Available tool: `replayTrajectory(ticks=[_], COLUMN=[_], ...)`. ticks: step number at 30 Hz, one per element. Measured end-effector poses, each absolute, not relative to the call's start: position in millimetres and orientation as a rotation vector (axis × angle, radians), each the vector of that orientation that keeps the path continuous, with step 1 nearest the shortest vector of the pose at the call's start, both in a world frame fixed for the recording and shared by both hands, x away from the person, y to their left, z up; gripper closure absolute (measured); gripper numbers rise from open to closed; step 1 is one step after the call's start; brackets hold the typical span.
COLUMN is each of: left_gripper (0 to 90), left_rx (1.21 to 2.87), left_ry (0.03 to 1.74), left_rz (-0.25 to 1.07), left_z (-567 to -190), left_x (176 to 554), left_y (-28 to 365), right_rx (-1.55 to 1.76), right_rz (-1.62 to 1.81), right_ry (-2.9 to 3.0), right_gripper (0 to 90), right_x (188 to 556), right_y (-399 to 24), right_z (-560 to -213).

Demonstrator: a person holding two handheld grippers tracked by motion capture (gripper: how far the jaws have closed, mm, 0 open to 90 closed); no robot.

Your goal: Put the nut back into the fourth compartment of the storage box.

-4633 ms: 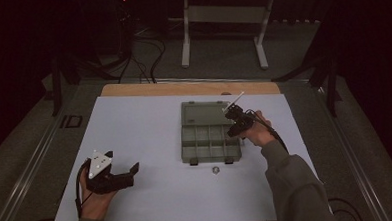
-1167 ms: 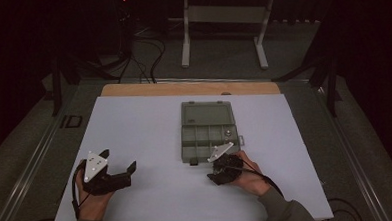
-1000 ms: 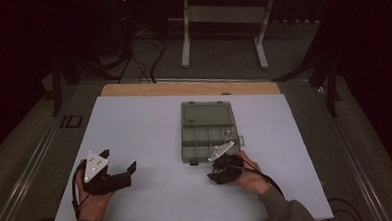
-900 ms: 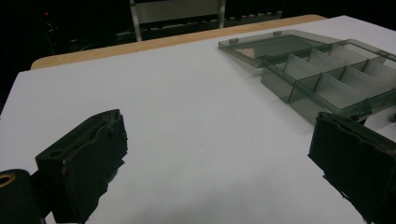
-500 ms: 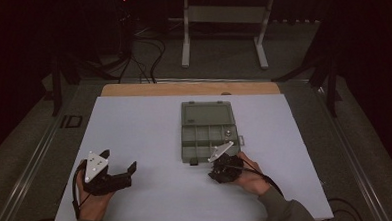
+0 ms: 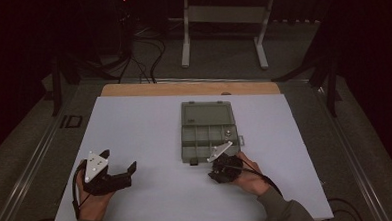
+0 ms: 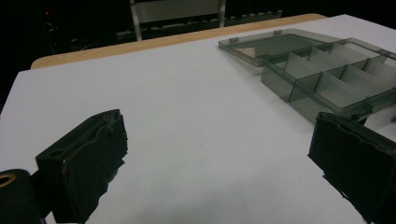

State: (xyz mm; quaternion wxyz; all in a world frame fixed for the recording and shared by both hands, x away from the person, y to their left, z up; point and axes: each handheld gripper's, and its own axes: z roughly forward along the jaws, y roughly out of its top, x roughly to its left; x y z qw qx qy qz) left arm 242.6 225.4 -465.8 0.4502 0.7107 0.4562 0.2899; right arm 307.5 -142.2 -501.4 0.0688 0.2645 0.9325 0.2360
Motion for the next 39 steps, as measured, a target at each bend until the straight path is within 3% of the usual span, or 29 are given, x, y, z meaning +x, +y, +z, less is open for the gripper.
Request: replayTrajectory(ticks=[39], left_gripper=[4.2], left_rx=[1.761], left_ry=[1.125], left_rz=[0.716], left_z=[-466.0], left_x=[242.9], left_y=[224.6], right_rx=[0.774], right_rz=[0.602], right_ry=[2.857], right_gripper=[70.4], right_x=[312.5], right_y=[-142.2], right_z=[-472.2])
